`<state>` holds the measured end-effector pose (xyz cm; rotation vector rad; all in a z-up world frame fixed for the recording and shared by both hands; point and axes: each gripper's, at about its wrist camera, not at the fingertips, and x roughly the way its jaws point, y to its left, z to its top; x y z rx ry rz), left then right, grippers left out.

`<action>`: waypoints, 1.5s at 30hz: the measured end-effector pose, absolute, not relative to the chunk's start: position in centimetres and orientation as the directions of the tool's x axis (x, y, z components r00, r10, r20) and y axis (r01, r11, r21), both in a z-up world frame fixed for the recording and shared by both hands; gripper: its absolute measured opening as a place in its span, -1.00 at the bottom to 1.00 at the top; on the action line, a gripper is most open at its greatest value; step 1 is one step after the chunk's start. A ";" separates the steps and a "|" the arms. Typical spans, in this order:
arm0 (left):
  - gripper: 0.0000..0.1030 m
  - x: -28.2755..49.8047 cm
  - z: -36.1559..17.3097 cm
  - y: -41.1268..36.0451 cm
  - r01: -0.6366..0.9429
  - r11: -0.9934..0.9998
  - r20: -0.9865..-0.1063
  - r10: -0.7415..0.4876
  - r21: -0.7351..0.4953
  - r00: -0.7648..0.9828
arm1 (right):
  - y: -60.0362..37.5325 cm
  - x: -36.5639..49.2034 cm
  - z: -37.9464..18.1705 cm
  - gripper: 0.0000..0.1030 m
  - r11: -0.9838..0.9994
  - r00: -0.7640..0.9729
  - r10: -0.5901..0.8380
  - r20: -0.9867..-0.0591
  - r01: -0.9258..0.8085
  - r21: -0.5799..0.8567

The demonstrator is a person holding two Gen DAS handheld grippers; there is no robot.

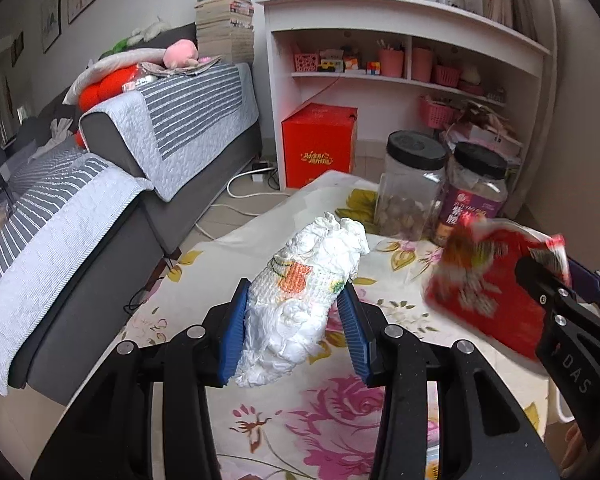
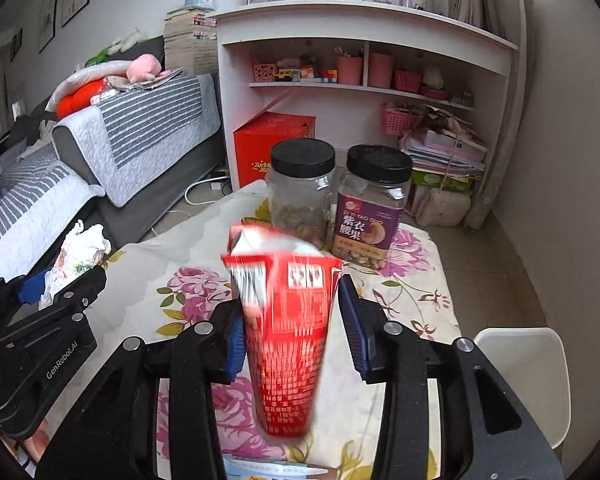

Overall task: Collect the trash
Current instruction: 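Carry the red bag and tissue over the bin and open both tools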

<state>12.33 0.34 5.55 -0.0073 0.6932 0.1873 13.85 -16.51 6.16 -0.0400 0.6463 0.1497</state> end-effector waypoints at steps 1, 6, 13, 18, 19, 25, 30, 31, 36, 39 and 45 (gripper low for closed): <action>-0.15 12.2 5.7 0.0 -0.175 0.984 -0.635 0.164 0.047 0.755 | -16.7 13.7 6.2 -0.27 0.989 0.790 0.126 -0.600 -0.149 0.011; -0.15 11.9 5.9 -1.6 -0.170 0.985 -0.634 0.142 0.017 0.760 | -18.1 13.1 6.8 -0.30 0.991 0.800 0.127 -0.587 -0.132 0.034; -0.15 11.4 6.7 -4.1 -0.141 0.990 -0.622 0.122 0.018 0.773 | -20.8 12.0 8.2 -0.33 0.993 0.826 0.114 -0.552 -0.100 0.055; -0.15 11.2 7.1 -5.8 -0.117 0.993 -0.619 0.104 0.018 0.778 | -23.3 11.3 8.9 -0.33 0.996 0.838 0.091 -0.538 -0.064 0.070; -0.15 11.2 7.1 -6.3 -0.112 0.994 -0.619 0.099 0.019 0.779 | -24.0 11.2 9.0 -0.33 0.996 0.840 0.083 -0.536 -0.052 0.073; -0.15 10.8 7.5 -9.7 -0.062 0.998 -0.614 0.063 0.024 0.787 | -27.7 10.1 9.4 -0.33 0.996 0.848 0.038 -0.529 0.011 0.090; -0.15 10.7 7.6 -12.7 -0.017 0.999 -0.616 0.031 0.029 0.787 | -31.0 9.2 9.4 -0.33 0.993 0.850 -0.007 -0.526 0.067 0.096; -0.15 10.6 7.6 -13.5 -0.005 0.999 -0.616 0.024 0.032 0.788 | -31.8 9.0 9.4 -0.33 0.992 0.849 -0.018 -0.528 0.082 0.097; -0.15 10.3 7.4 -16.8 0.043 0.998 -0.621 -0.008 0.041 0.784 | -35.8 8.7 8.9 -0.33 0.980 0.831 -0.068 -0.552 0.160 0.120; -0.15 10.2 7.4 -19.0 0.076 0.996 -0.625 -0.031 0.046 0.780 | -38.7 8.4 8.6 -0.33 0.967 0.819 -0.098 -0.565 0.213 0.141; -0.15 10.0 7.3 -23.2 0.138 0.989 -0.631 -0.071 0.056 0.772 | -43.3 7.9 7.6 -0.31 0.941 0.782 -0.134 -0.608 0.292 0.169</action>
